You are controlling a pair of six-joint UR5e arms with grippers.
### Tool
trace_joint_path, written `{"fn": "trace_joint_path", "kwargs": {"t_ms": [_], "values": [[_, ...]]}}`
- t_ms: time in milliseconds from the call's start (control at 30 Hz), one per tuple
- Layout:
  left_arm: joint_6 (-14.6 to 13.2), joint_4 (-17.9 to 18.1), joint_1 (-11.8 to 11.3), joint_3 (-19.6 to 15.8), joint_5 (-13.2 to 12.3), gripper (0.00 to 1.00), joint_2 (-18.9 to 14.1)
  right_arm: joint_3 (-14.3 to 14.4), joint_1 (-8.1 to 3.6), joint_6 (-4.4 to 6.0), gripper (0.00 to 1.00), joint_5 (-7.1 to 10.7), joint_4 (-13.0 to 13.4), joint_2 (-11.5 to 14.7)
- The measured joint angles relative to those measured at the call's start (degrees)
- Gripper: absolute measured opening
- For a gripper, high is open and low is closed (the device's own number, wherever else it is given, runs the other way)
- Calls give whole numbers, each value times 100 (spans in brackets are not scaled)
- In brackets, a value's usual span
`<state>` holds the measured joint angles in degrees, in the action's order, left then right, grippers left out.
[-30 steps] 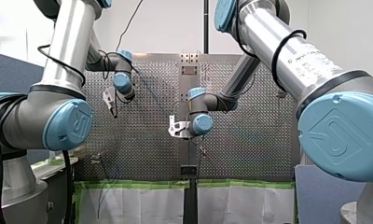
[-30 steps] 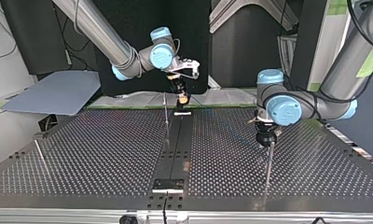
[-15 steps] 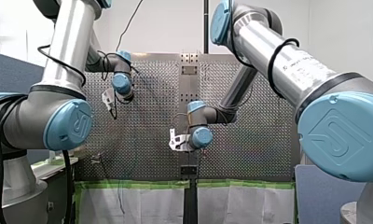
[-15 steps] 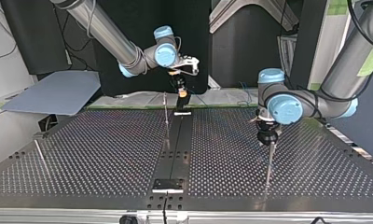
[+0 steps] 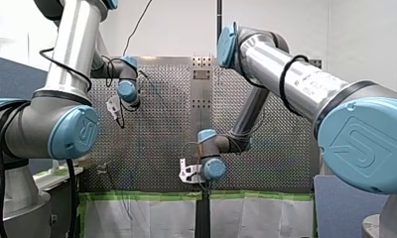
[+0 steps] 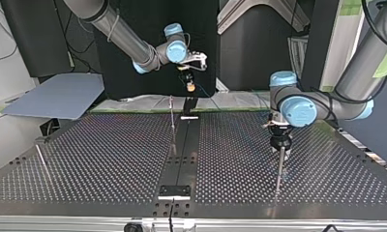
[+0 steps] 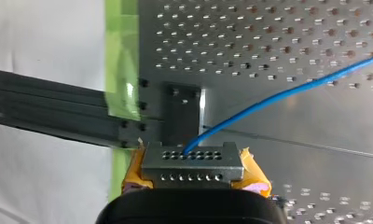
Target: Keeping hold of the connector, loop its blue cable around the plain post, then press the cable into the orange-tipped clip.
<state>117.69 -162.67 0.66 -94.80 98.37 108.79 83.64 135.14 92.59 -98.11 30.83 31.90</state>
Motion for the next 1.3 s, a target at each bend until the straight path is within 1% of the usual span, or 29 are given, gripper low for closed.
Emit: {"fn": "trace_joint_path", "kwargs": {"t_ms": [100,267,367,467,600,733,833,933,1133,1267,1300], "values": [[1,4,-12,0,-3,100,1,0,0,-2,0,-85,113,-135],[5,6,-24,-1,-17,100,0,0,-5,3,0,-228,211,-391],[7,6,-27,-1,-20,100,1,-1,-48,52,0,-313,319,-562],[6,6,-32,-1,-23,100,3,-1,-84,80,0,-382,436,-736],[3,11,-33,-1,-27,100,1,0,-110,126,0,-462,594,-950],[6,19,-33,-1,-32,100,3,-1,-135,228,0,-511,801,-1170],[3,22,-31,-1,-35,100,2,-1,-145,264,0,-560,949,-1322],[1,24,-31,-1,-38,100,3,-1,-149,274,0,-579,1029,-1490],[4,24,-30,-1,-42,100,3,17,-158,252,0,-622,1039,-1842],[7,24,-31,-1,-42,100,2,133,-165,236,0,-650,1151,-2075],[7,24,-31,-1,-42,100,2,167,-165,233,0,-654,1189,-2090]]}}
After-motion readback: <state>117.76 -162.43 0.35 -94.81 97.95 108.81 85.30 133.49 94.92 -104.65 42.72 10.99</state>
